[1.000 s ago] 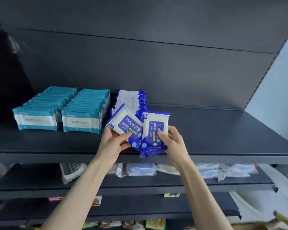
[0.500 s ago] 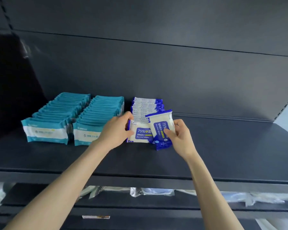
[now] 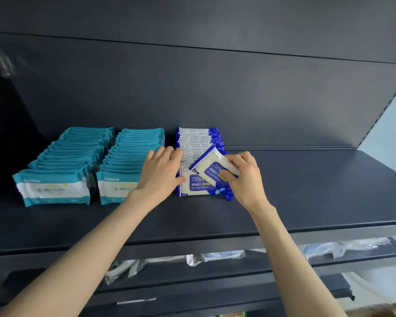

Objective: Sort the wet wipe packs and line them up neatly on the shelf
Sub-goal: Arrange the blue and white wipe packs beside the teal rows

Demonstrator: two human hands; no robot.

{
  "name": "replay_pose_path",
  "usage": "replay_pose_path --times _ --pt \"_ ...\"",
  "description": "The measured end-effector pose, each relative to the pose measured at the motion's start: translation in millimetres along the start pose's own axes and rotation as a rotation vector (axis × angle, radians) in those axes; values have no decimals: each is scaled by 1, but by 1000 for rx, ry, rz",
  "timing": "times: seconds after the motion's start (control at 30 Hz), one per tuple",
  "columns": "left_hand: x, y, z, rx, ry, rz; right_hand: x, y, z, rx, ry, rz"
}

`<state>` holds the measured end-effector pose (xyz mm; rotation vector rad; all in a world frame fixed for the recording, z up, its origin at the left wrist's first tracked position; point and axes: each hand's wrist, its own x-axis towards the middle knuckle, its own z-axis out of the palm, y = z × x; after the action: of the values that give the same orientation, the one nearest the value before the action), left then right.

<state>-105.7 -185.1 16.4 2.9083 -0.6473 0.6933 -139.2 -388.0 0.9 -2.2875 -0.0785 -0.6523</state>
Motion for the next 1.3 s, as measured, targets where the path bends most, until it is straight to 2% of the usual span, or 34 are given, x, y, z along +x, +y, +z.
replay_pose_path --times 0.13,0.3,0.4,0.5,0.73,1.03,1.3 --pt "-8 -8 -5 -118 11 59 2 -10 6 -117 -5 -133" --pt "-11 -10 -4 -117 15 152 3 -18 21 -240 -97 -261" --pt "-13 -8 2 -84 10 186 0 -16 28 -307 -80 -287" --pt "-15 -3 7 -61 17 181 -8 -8 25 -382 -45 -235" --pt "-20 0 13 48 -72 174 -18 8 12 -472 -274 -111" --pt "-12 4 18 189 -93 167 -19 13 18 -364 -218 -110" --pt "1 9 16 292 -162 172 -12 13 27 -397 -193 -84"
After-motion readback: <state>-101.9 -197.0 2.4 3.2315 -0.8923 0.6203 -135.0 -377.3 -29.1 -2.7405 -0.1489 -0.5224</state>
